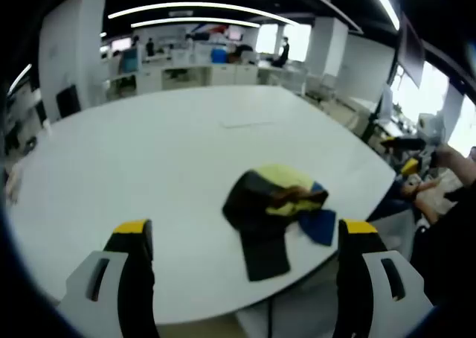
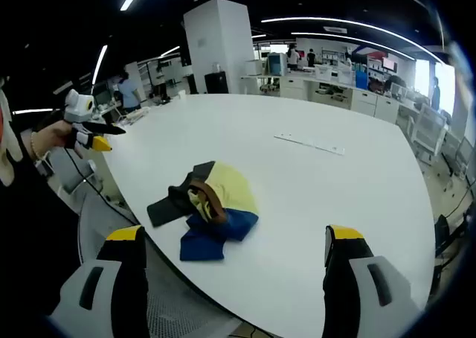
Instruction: Fold the garment on the visible template until the final outline fits inside the template.
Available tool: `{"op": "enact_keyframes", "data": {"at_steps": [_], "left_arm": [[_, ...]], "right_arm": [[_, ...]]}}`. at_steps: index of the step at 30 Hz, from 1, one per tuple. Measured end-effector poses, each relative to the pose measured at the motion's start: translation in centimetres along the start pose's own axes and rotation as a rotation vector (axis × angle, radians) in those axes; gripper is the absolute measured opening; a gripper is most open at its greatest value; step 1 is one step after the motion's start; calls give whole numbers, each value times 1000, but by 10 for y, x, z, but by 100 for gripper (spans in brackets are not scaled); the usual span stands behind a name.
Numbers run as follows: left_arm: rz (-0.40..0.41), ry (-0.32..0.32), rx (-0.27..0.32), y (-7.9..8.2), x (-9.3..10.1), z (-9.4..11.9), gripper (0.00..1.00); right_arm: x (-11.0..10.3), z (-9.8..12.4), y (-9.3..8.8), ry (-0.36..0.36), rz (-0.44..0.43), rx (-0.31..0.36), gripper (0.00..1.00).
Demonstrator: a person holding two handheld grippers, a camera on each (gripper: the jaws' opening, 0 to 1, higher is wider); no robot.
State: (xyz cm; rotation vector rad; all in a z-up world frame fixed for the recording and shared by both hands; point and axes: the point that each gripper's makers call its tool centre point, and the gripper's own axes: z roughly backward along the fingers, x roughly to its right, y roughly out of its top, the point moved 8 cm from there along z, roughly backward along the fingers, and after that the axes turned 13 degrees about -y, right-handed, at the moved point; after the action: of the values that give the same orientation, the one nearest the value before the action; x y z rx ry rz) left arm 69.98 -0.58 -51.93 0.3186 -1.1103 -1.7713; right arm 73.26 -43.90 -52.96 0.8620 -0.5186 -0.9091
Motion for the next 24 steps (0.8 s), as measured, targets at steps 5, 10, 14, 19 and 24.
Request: {"op": "enact_keyframes", "data": {"at_steps": [5,10,14,19,24], "left_arm": [[-3,0,-8,-2,-4,4,99],[0,-1,8,0,-6,5,99],[0,-2,9,-1,-6,6,99],[10,-1,11,-4,-6,7,99],[23,-4,24,-4,-6,7,99]], "right_arm": [[-4,2,6,-14,-12,31,100],[-3,3,6,-26,-17,38,100],[-1,4,5,-34,-18,44,100],[-1,5,3,-37,-19,47,100],[-2,6,1,-38,-23,43,100]]}}
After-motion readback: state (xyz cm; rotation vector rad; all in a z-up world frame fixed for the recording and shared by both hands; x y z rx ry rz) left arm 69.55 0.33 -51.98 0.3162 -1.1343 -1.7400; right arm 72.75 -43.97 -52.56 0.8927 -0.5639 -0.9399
